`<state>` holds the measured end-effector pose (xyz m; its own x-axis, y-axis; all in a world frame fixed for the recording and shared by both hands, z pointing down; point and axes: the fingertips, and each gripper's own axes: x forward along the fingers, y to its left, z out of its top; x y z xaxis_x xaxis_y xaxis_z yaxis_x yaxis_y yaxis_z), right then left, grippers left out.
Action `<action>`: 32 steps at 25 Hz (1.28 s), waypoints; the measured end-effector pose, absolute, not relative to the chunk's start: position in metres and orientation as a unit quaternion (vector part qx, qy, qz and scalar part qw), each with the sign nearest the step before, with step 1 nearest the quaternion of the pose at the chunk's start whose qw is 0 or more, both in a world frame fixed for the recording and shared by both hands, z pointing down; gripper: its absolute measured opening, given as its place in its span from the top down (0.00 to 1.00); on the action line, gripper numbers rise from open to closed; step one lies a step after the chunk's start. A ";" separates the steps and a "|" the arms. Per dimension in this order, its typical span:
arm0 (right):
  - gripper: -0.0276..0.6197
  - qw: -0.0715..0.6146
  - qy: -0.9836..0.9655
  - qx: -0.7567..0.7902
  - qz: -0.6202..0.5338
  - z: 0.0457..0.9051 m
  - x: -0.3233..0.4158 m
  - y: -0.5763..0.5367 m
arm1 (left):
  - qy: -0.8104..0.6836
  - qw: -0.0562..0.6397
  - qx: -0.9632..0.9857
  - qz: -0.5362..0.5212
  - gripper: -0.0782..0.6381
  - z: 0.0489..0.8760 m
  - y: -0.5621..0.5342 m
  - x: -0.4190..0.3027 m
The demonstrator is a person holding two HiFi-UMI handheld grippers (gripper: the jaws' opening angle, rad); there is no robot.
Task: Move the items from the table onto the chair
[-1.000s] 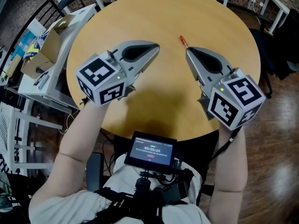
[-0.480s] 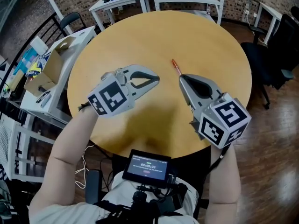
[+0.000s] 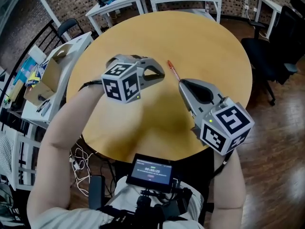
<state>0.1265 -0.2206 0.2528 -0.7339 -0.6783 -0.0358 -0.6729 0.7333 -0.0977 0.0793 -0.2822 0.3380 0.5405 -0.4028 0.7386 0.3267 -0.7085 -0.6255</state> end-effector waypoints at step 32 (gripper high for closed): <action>0.95 0.051 0.913 -0.401 -0.050 0.262 0.179 -0.206 | -0.198 0.323 -0.684 -0.624 0.81 0.399 -0.332 0.105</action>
